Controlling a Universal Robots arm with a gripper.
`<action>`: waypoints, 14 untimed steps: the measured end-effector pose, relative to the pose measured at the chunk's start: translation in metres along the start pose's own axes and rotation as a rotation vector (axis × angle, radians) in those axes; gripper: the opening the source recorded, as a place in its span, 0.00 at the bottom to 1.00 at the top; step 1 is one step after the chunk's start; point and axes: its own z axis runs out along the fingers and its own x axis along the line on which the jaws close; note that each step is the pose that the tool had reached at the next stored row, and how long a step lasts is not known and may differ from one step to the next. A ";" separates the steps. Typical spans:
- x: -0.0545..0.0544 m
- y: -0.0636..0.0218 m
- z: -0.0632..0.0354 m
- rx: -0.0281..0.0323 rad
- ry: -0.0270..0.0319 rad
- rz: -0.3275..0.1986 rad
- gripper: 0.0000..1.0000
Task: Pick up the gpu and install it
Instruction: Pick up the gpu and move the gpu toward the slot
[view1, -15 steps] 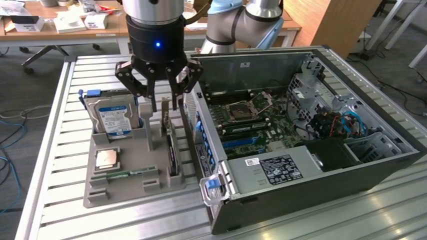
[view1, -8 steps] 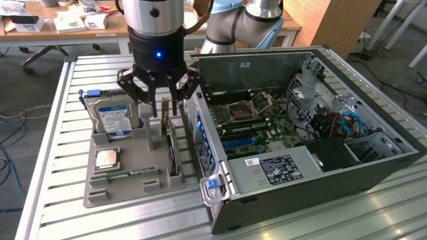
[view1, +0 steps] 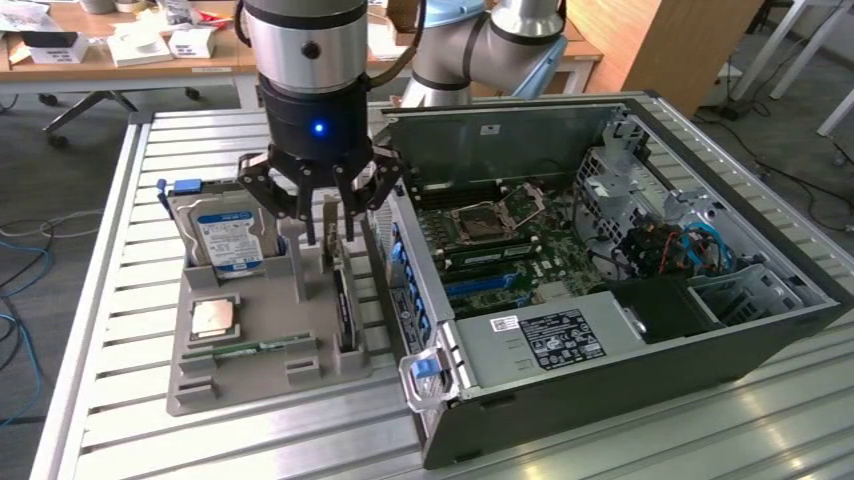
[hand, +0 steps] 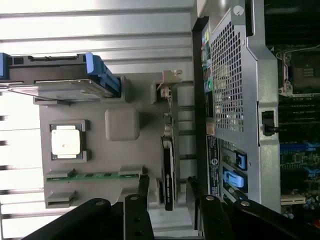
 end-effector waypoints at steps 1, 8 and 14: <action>0.000 -0.0001 0.0019 0.0000 0.0001 0.000 0.43; 0.000 -0.0005 0.0107 0.0000 0.0001 0.000 0.43; 0.000 -0.0005 0.0120 -0.0003 0.0001 0.000 0.43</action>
